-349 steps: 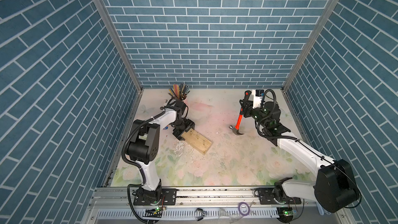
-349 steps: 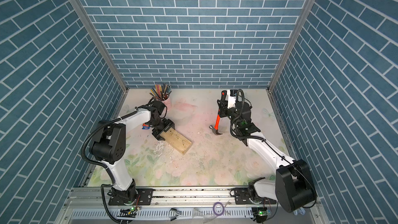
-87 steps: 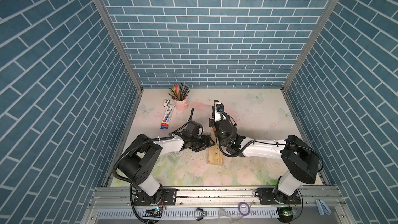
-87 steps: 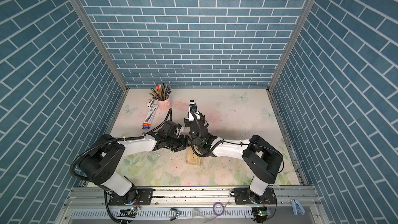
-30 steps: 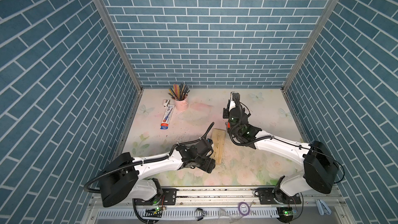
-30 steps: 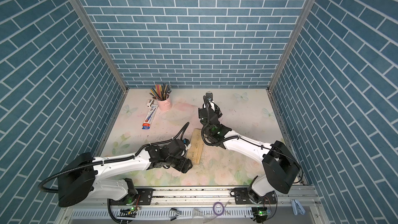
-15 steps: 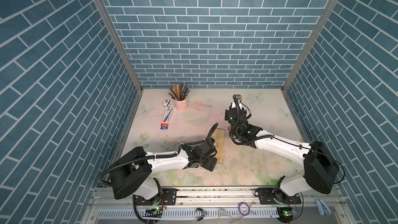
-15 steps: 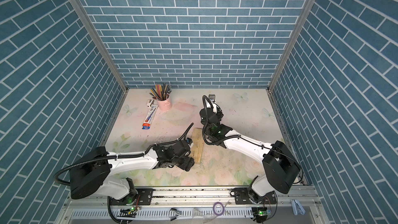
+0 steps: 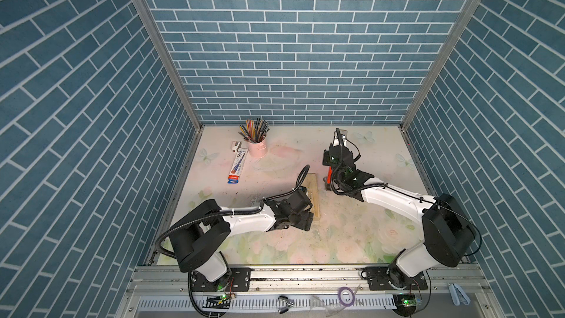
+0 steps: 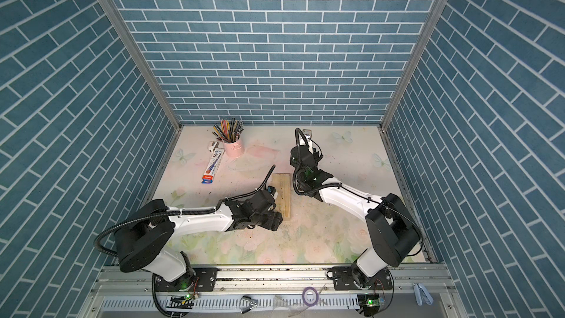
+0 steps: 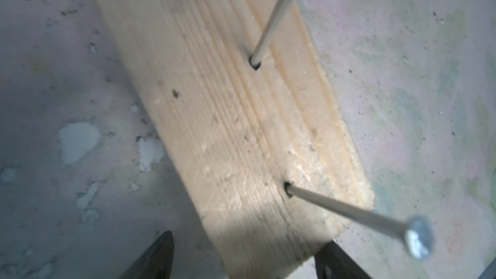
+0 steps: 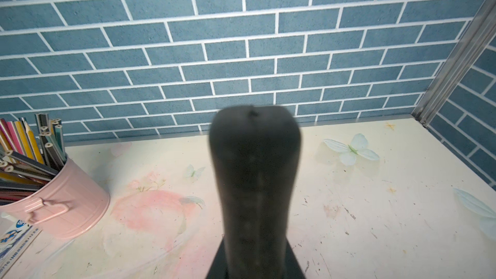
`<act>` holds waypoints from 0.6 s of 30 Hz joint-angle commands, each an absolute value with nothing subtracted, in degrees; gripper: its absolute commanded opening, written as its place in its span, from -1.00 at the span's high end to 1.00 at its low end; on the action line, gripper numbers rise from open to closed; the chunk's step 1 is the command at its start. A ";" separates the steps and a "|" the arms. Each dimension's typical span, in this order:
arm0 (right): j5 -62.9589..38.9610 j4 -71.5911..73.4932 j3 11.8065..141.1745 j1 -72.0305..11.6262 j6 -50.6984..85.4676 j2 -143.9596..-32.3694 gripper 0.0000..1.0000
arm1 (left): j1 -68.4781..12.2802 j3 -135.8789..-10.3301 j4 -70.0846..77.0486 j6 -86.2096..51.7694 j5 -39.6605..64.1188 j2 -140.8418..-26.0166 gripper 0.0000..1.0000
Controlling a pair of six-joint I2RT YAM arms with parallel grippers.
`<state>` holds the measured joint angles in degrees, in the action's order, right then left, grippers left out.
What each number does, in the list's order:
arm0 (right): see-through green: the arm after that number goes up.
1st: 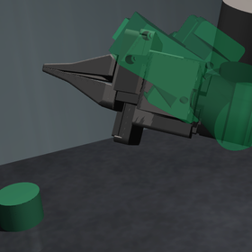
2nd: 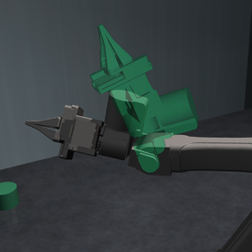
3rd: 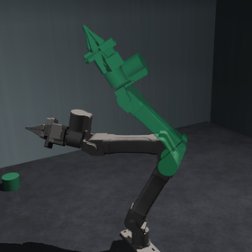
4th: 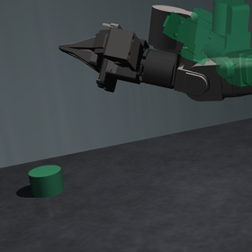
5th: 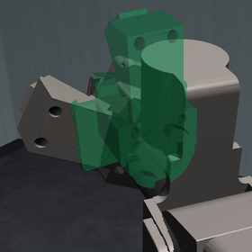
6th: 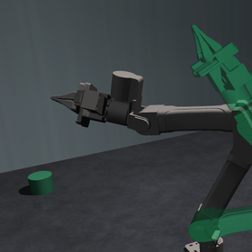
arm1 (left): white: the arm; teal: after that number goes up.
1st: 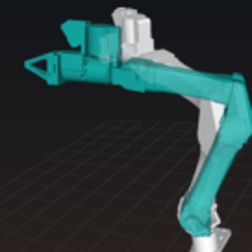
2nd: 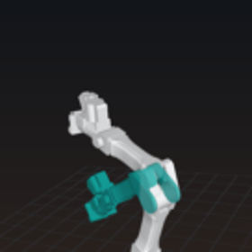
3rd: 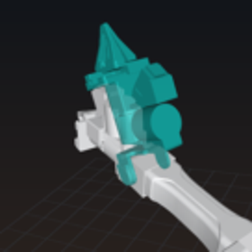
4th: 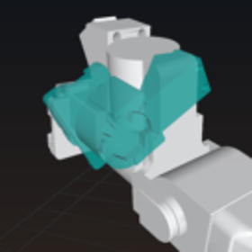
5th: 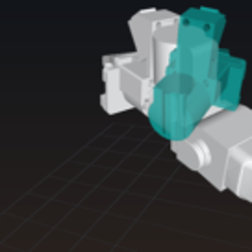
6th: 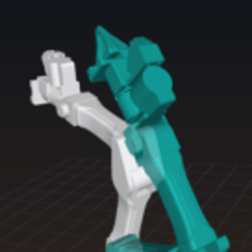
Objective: Use a claw hammer to pull out a nail
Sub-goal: Move the mounting plate to the center of the board, then remove the nail from the mounting plate.
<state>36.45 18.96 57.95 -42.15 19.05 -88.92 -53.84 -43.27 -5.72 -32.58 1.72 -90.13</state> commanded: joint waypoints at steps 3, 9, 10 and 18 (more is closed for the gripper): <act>34.35 28.40 62.24 -41.48 16.49 -89.13 1.00 | -49.54 -43.44 -4.32 -31.54 5.80 -86.47 -0.63; 32.64 32.18 66.78 -41.53 12.91 -92.62 1.00 | -49.45 -45.78 -7.05 -28.23 11.68 -83.22 -0.64; 32.45 32.81 67.41 -41.49 12.60 -93.24 1.00 | -49.14 -46.03 -7.52 -27.97 11.72 -82.22 -0.63; 30.62 52.92 68.60 -42.58 4.78 -99.77 1.00 | -38.32 -43.91 -6.73 -32.34 17.13 -75.30 -0.63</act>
<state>31.44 37.36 66.81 -41.85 9.78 -98.21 -41.19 -44.93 -6.90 -31.07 13.72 -76.62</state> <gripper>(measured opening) 0.193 0.817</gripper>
